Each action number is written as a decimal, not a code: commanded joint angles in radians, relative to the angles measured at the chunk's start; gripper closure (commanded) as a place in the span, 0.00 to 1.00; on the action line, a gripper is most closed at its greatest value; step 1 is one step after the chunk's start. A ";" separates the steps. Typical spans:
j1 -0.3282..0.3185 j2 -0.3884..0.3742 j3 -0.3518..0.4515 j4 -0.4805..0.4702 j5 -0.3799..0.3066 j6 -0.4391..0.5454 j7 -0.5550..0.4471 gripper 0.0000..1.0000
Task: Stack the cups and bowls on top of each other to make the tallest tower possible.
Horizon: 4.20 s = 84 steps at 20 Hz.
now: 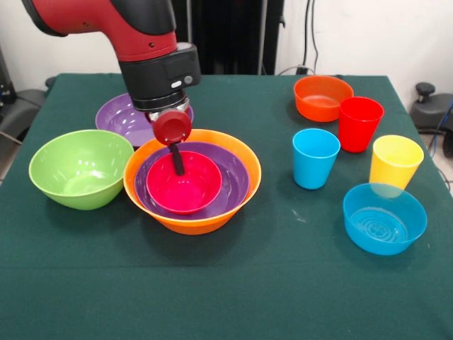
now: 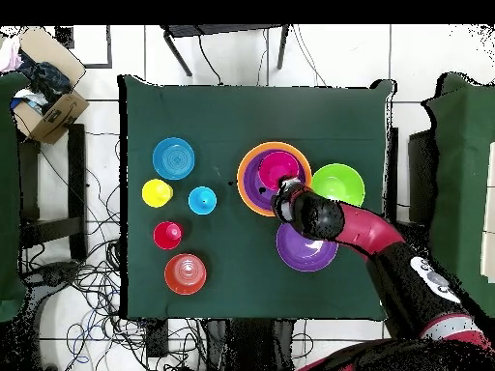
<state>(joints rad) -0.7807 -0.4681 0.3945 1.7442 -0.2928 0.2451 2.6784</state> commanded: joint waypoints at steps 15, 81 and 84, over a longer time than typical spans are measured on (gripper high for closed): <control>0.086 -0.021 0.008 0.017 -0.055 -0.003 -0.048 1.00; 0.090 -0.165 -0.008 0.062 -0.014 0.189 -0.094 0.00; 0.097 -0.174 -0.007 0.065 -0.008 0.198 -0.081 0.00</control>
<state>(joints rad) -0.7174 -0.5829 0.3789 1.7578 -0.2928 0.2878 2.6784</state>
